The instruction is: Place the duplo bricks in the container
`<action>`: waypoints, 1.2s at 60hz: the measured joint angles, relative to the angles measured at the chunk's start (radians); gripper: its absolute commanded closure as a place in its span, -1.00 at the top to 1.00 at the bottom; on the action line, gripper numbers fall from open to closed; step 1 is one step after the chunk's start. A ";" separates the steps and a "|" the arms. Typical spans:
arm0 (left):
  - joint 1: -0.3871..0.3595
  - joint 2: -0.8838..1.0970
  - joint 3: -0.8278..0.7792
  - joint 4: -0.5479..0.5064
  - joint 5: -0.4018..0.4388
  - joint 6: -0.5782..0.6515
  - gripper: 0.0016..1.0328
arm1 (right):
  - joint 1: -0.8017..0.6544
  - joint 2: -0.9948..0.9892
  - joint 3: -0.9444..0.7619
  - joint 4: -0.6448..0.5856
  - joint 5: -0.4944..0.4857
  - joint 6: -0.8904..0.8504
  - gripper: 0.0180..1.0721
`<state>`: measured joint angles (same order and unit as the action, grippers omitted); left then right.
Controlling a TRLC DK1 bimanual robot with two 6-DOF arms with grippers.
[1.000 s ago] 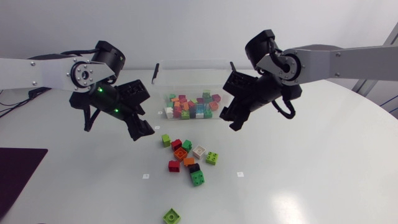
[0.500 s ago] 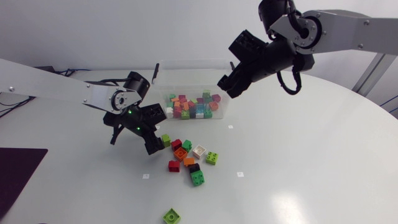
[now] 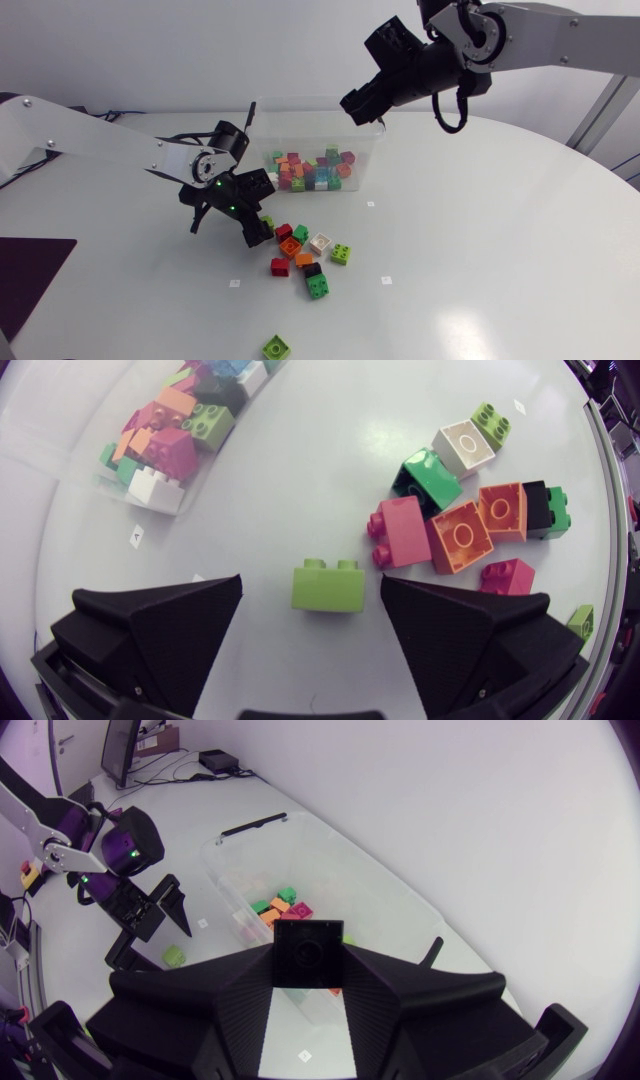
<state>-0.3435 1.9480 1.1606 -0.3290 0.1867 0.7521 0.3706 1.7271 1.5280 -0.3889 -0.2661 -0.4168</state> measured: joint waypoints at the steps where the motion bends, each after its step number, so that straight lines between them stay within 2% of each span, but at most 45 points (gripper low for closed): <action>1: 0.000 0.002 0.000 0.000 0.003 0.000 0.65 | -0.001 0.006 0.001 0.011 0.000 0.006 -0.45; 4: 0.000 0.007 0.000 0.003 0.011 0.000 0.53 | -0.003 0.026 0.008 0.027 0.000 0.018 -0.45; 7: 0.000 0.015 0.001 0.007 0.018 0.000 0.27 | -0.007 0.050 0.021 0.044 0.000 0.030 -0.45; 12: -0.001 0.026 0.001 0.007 0.031 -0.001 0.00 | -0.016 0.090 0.044 0.063 0.000 0.045 -0.45; 16: -0.001 0.030 0.002 0.008 0.043 -0.004 -0.38 | -0.021 0.122 0.066 0.079 0.000 0.055 -0.45; 18: -0.001 0.030 0.002 0.010 0.048 -0.004 -0.50 | -0.026 0.141 0.081 0.081 0.000 0.059 -0.45; 29: -0.001 0.029 0.002 0.014 0.071 -0.014 -0.52 | -0.035 0.225 0.145 0.087 0.000 0.077 -0.42; 38: -0.001 0.019 0.000 0.014 0.078 -0.014 -0.53 | -0.038 0.278 0.187 0.109 0.001 0.090 0.11; 43: 0.002 -0.006 -0.005 0.013 0.079 -0.014 -0.53 | -0.038 0.301 0.214 0.109 0.010 0.100 0.62; 45: 0.004 -0.021 -0.008 0.013 0.082 -0.015 -0.52 | -0.038 0.311 0.225 0.109 0.014 0.100 0.75; 48: 0.009 -0.047 -0.012 0.007 0.086 -0.015 -0.52 | -0.037 0.324 0.243 0.109 0.024 0.104 0.80; 60: 0.044 -0.199 -0.016 -0.056 0.086 -0.015 -0.52 | -0.037 0.328 0.256 0.109 0.031 0.104 0.80; 72: 0.062 -0.288 0.047 -0.111 0.116 -0.043 -0.52 | -0.040 0.211 0.137 0.111 0.030 0.103 0.82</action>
<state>-0.2817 1.6604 1.2072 -0.4404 0.3031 0.7086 0.3305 1.9381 1.6649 -0.2779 -0.2363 -0.3141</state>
